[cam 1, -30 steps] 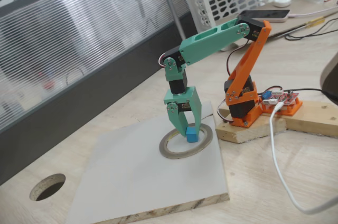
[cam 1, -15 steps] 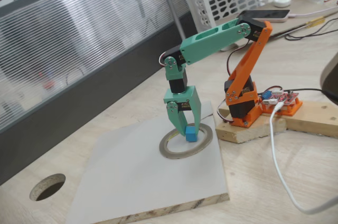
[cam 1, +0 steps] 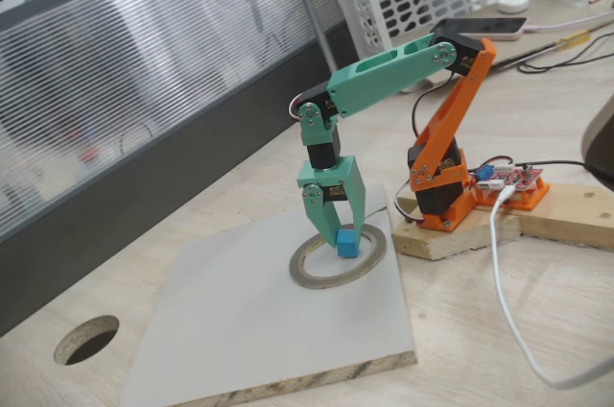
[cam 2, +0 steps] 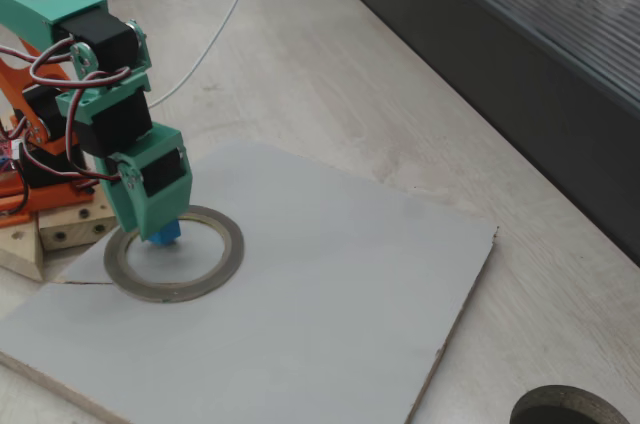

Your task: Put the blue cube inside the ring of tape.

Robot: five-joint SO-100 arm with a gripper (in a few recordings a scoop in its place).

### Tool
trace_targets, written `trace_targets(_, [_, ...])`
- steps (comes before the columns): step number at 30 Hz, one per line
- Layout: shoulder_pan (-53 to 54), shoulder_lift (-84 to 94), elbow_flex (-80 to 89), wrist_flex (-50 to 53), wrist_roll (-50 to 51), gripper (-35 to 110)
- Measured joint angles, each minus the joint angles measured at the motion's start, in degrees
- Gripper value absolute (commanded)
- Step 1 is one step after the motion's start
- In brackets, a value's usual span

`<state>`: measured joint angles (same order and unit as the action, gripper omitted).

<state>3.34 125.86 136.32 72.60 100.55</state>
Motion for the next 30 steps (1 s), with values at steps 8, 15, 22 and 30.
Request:
trace_targets(8, [0.00,-0.18,0.00,0.18,0.00,24])
trace_targets(15, [0.00,-0.18,0.00,0.18,0.00,27])
trace_targets(22, [0.00,-0.18,0.00,0.18,0.18,26])
trace_targets(30, [0.00,0.00,-2.90,0.53,0.18,26])
